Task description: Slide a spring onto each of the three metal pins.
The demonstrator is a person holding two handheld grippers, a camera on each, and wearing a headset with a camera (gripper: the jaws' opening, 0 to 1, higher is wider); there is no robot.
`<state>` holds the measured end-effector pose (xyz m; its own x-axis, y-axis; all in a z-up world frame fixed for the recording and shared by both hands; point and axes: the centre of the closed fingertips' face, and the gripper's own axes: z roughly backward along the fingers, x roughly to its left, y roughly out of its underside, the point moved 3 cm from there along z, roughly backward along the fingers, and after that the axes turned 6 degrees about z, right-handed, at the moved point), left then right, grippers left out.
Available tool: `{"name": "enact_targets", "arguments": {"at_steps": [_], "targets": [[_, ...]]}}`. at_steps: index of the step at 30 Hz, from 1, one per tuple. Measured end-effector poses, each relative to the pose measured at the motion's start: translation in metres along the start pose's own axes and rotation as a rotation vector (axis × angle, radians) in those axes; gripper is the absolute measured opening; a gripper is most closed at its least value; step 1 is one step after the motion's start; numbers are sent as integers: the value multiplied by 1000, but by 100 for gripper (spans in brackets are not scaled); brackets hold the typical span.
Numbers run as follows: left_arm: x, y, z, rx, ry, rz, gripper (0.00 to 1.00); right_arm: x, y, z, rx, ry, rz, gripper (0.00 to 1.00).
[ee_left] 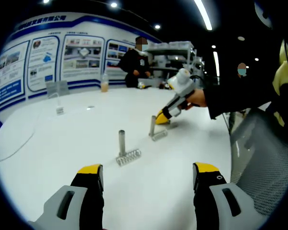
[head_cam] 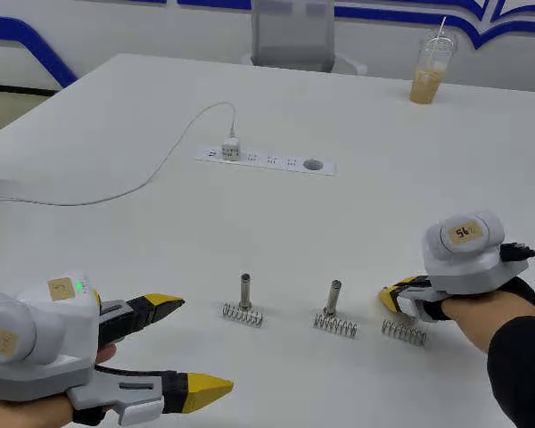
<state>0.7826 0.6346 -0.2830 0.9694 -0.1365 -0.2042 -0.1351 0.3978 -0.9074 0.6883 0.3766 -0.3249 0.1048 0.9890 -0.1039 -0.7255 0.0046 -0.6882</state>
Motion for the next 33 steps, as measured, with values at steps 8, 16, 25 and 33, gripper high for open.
{"name": "enact_targets", "arguments": {"at_steps": [8, 16, 25, 33], "targets": [[2, -1, 1, -6, -7, 0, 77, -1, -9, 19, -47, 2, -10, 9], [0, -2, 1, -8, -3, -6, 77, 2, -12, 33, -83, 8, -10, 9], [-1, -6, 2, -12, -3, -14, 77, 7, -16, 43, -113, 9, -3, 9], [-1, -7, 4, -12, -5, -18, 77, 8, -12, 50, -120, 7, -3, 9]]}}
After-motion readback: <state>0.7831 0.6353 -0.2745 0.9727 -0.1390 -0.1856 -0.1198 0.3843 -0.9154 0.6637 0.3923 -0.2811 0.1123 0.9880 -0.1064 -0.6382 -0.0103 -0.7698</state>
